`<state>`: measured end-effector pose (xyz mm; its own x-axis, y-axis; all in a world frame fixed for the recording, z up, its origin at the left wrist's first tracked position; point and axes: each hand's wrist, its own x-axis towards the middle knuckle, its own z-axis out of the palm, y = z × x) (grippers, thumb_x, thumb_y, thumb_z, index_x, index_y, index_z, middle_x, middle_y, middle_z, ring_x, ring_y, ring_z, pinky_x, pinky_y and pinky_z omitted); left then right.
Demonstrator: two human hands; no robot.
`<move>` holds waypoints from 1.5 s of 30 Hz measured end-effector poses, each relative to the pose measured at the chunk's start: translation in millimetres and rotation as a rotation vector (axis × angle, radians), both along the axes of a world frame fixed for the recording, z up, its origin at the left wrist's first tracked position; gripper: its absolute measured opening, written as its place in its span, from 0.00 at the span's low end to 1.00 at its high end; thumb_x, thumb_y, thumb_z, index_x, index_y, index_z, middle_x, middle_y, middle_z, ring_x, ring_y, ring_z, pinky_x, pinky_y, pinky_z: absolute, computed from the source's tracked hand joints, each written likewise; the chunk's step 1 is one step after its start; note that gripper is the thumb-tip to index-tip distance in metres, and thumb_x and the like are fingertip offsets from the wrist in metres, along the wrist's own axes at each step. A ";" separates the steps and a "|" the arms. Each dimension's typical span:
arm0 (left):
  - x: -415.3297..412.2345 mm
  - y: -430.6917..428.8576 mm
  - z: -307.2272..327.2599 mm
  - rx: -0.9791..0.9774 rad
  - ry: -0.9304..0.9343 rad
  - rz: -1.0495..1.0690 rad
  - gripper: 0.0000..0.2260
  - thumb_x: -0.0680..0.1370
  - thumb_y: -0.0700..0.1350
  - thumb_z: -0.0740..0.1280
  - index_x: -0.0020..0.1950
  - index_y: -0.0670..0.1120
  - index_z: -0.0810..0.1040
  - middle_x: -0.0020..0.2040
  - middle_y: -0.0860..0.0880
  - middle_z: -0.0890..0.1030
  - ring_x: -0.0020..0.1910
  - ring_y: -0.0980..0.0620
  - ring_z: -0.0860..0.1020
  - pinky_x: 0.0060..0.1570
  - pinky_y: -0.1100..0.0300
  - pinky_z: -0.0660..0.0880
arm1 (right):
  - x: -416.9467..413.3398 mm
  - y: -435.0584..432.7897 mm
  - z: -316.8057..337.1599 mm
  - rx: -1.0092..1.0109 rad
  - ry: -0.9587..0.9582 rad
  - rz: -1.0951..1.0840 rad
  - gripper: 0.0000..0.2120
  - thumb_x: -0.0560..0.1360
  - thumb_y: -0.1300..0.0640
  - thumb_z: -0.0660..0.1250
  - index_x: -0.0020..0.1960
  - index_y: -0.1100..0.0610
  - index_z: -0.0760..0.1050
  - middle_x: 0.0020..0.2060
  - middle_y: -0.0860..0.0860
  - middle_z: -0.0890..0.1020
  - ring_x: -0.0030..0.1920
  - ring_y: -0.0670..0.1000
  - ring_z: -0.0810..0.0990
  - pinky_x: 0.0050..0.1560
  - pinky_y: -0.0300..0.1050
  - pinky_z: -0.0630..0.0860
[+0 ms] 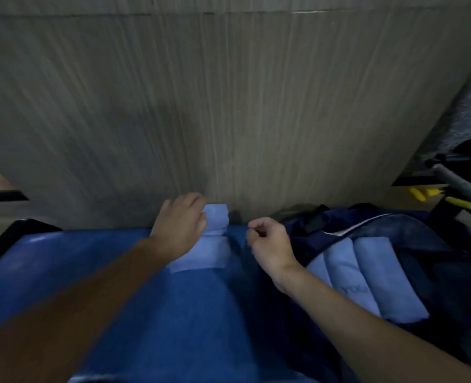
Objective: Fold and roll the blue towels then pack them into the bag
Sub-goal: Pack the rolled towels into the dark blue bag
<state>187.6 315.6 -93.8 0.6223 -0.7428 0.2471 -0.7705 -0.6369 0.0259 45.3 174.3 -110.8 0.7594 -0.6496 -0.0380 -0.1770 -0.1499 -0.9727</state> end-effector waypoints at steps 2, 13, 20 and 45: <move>22.3 4.6 -6.5 0.000 0.026 0.008 0.19 0.78 0.49 0.55 0.62 0.44 0.78 0.61 0.44 0.78 0.57 0.41 0.78 0.53 0.47 0.72 | 22.8 5.2 -11.1 0.107 0.060 -0.010 0.07 0.75 0.63 0.65 0.43 0.52 0.74 0.41 0.52 0.80 0.41 0.51 0.79 0.49 0.49 0.78; 63.2 -9.2 -29.2 0.336 0.088 -0.004 0.28 0.79 0.62 0.59 0.75 0.49 0.64 0.68 0.48 0.69 0.65 0.46 0.67 0.61 0.50 0.62 | 76.9 12.1 -41.7 0.503 0.135 -0.010 0.34 0.72 0.53 0.74 0.71 0.64 0.64 0.43 0.51 0.79 0.43 0.48 0.80 0.43 0.40 0.78; 62.0 -6.7 -20.4 0.147 0.349 0.002 0.20 0.70 0.59 0.71 0.55 0.52 0.67 0.51 0.53 0.71 0.56 0.53 0.66 0.53 0.56 0.56 | 79.1 14.8 -39.3 0.660 0.023 -0.063 0.11 0.75 0.66 0.70 0.56 0.66 0.77 0.51 0.60 0.82 0.53 0.56 0.82 0.54 0.46 0.80; -177.0 -140.0 79.3 -0.768 1.422 -0.232 0.17 0.78 0.51 0.69 0.58 0.38 0.78 0.51 0.43 0.85 0.51 0.46 0.84 0.52 0.52 0.80 | -159.6 -78.3 92.9 0.427 -0.303 -0.024 0.13 0.79 0.59 0.65 0.62 0.61 0.75 0.54 0.58 0.84 0.55 0.57 0.83 0.57 0.54 0.79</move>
<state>10.6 175.6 -14.4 0.5576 -0.8279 -0.0609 0.0779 -0.0208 0.9967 -114.3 96.0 -17.9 0.7627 -0.6413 -0.0838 0.1237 0.2719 -0.9544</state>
